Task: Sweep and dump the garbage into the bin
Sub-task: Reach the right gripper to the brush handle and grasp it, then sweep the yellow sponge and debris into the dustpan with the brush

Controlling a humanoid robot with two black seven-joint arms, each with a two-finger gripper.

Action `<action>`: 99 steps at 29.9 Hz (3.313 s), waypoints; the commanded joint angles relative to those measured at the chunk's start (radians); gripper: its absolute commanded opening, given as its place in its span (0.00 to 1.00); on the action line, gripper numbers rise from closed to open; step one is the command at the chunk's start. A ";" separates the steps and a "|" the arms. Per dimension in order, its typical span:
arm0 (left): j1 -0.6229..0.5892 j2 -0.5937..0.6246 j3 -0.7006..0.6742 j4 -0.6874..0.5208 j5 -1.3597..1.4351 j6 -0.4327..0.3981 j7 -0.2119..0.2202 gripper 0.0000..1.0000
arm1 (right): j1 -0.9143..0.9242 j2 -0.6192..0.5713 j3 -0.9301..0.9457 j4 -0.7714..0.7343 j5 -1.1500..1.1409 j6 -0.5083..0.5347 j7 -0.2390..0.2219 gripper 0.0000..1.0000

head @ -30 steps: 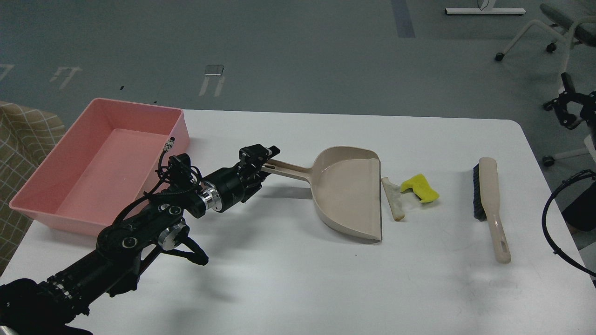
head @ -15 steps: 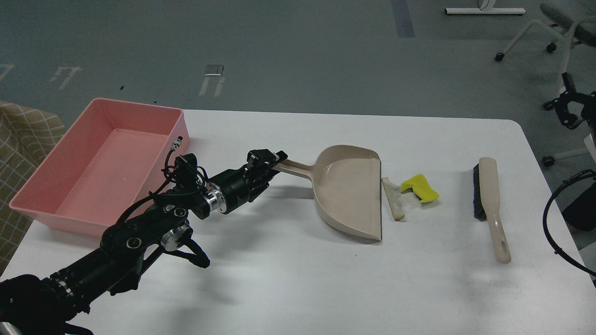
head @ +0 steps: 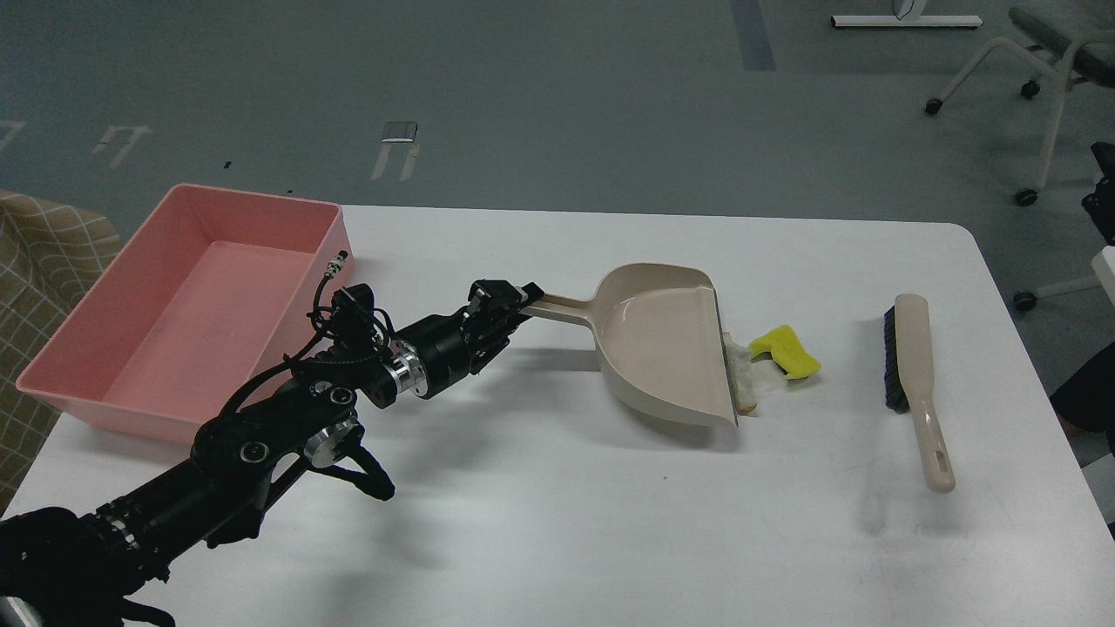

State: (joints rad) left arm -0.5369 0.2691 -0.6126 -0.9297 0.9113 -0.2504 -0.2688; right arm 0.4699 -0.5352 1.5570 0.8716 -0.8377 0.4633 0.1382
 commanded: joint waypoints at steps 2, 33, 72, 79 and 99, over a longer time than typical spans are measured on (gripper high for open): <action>0.000 0.007 0.001 -0.004 0.001 -0.001 -0.012 0.00 | -0.025 -0.088 -0.043 0.112 -0.268 0.003 0.000 1.00; 0.015 -0.001 0.030 -0.001 0.003 0.010 -0.030 0.00 | -0.399 -0.333 -0.436 0.587 -0.613 -0.118 -0.267 0.80; 0.008 -0.002 0.027 -0.014 -0.003 0.025 -0.026 0.00 | -0.364 -0.219 -0.502 0.630 -0.736 -0.120 -0.284 0.00; 0.011 -0.002 0.034 -0.021 0.001 0.042 -0.021 0.00 | -0.393 -0.250 -0.531 0.718 -0.736 -0.071 -0.250 0.00; -0.001 0.010 0.128 -0.017 0.000 0.102 -0.029 0.00 | -0.239 -0.062 -0.646 0.698 -0.738 0.023 -0.302 0.00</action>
State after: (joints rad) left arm -0.5370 0.2758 -0.4834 -0.9449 0.9125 -0.1489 -0.2969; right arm 0.1641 -0.6351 0.9558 1.5781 -1.5749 0.4704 -0.1428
